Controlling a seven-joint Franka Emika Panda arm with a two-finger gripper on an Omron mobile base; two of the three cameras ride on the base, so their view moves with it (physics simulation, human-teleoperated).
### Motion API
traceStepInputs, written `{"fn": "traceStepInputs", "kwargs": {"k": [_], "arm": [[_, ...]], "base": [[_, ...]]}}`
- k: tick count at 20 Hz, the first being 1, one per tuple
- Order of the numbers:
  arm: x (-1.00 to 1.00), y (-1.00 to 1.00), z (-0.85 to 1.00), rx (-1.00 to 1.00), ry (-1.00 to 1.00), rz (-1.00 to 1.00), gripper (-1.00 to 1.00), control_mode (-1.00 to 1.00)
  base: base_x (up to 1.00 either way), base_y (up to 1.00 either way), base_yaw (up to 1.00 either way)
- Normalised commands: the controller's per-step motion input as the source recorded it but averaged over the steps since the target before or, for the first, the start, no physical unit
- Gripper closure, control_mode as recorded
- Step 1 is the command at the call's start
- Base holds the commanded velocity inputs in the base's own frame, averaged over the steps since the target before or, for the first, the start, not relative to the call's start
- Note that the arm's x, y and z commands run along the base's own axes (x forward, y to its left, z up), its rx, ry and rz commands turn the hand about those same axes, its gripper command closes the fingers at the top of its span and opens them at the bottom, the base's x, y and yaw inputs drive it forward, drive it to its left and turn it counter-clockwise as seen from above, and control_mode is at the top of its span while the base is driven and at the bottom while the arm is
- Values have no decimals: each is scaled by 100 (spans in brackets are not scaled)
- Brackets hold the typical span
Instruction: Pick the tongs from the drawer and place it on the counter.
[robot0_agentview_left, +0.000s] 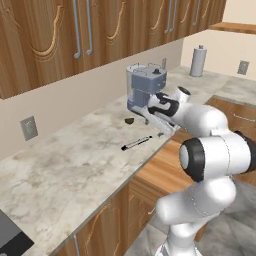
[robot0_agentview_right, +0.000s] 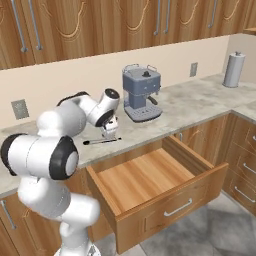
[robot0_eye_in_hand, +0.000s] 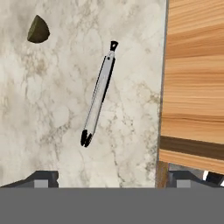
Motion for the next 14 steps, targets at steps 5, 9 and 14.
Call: {"fn": "traceStepInputs", "kwargs": {"k": [5, 9, 14], "arm": [[-100, -2, 0, -3, -12, 12, -100, -100], [-100, 2, 0, -10, -8, 17, -100, -100], [-99, 6, 7, -11, -8, 17, -100, -100]], "base": [[0, 0, 0], [0, 0, 0], [0, 0, 0]]}}
